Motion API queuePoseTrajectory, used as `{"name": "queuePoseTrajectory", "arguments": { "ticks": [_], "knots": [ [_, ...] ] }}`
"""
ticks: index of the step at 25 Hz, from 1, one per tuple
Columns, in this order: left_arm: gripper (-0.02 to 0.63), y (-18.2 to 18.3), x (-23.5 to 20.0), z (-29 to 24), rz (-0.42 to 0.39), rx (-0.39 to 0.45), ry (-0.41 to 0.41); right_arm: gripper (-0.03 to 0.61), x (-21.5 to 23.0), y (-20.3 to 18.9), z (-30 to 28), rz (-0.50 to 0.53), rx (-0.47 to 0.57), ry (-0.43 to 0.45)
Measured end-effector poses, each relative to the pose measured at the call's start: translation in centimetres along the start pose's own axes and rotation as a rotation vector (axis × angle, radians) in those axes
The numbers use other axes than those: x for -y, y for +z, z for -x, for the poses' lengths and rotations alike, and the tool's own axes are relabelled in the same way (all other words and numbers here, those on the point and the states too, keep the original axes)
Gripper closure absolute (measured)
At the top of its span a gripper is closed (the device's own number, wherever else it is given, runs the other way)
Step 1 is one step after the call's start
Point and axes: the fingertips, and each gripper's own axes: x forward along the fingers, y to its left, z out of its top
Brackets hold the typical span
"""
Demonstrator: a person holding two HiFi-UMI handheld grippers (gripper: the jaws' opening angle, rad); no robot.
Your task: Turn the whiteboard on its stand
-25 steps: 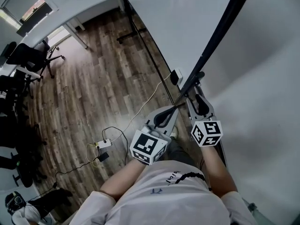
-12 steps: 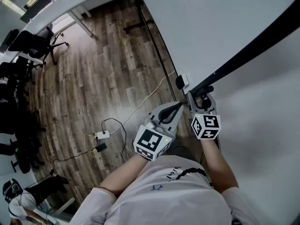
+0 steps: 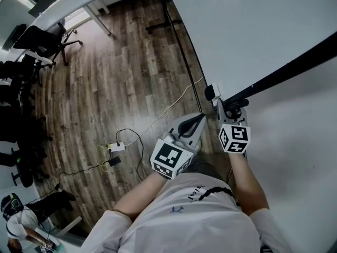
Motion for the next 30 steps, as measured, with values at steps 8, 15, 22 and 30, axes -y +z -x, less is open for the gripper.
{"name": "queuePoseTrajectory", "arguments": {
  "ticks": [8, 15, 22, 30],
  "knots": [
    [0.603, -0.4, 0.4, 1.7, -0.001, 0.001, -0.007, 0.400, 0.0, -1.0, 1.8, 0.009, -0.011, -0.003],
    [0.602, -1.1, 2.5, 4.3, -0.021, 0.014, -0.045, 0.400, 0.4, -2.9, 5.4, 0.004, -0.013, -0.022],
    [0.603, -3.0, 4.6, 8.5, -0.015, 0.008, -0.096, 0.400, 0.2, -4.2, 9.6, 0.011, 0.007, -0.036],
    [0.603, -4.6, 7.4, 11.1, -0.014, -0.015, -0.141, 0.400, 1.1, -5.9, 13.4, 0.012, -0.012, -0.072]
  ]
}}
